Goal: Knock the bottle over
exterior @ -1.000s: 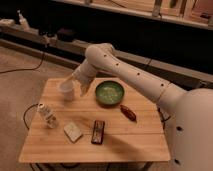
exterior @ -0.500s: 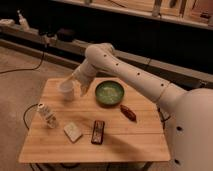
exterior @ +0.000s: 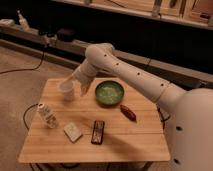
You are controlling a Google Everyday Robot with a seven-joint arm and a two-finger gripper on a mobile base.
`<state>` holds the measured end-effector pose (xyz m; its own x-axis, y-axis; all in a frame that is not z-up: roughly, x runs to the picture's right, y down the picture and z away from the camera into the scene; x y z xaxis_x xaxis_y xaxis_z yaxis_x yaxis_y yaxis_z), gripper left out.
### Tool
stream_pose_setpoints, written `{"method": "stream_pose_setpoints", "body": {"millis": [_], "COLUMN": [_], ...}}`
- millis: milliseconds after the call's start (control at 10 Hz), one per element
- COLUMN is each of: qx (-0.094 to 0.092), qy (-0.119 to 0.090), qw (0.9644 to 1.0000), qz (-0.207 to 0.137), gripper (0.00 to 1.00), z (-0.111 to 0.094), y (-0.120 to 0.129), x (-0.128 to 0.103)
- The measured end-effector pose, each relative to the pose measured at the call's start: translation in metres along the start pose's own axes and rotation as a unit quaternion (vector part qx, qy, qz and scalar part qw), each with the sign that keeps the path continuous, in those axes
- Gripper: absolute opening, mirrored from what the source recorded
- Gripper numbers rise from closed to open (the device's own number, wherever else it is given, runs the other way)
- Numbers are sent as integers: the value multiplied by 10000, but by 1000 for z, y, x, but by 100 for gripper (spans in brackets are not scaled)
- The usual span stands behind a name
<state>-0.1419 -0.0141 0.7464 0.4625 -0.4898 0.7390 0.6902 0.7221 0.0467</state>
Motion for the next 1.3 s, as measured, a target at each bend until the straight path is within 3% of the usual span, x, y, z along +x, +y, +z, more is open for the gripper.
{"method": "stream_pose_setpoints", "body": {"millis": [300,500,600,800,900,1100,1300], "qx": [-26,-212,-337,-463,-463,-179,375], "qy": [-97,-4,102,357,614,955,971], "qw": [9994,9969,9938,9855,9766,9632,9536], "qz": [-340,-752,-1054,-1593,-2010,-2505,-2824], "gripper": [34,13,4,0,0,0,0], "z": [6,21,32,50,65,80,88], "y": [-17,-26,-33,-50,-67,-97,-126], "x": [7,13,13,11,8,0,-22]}}
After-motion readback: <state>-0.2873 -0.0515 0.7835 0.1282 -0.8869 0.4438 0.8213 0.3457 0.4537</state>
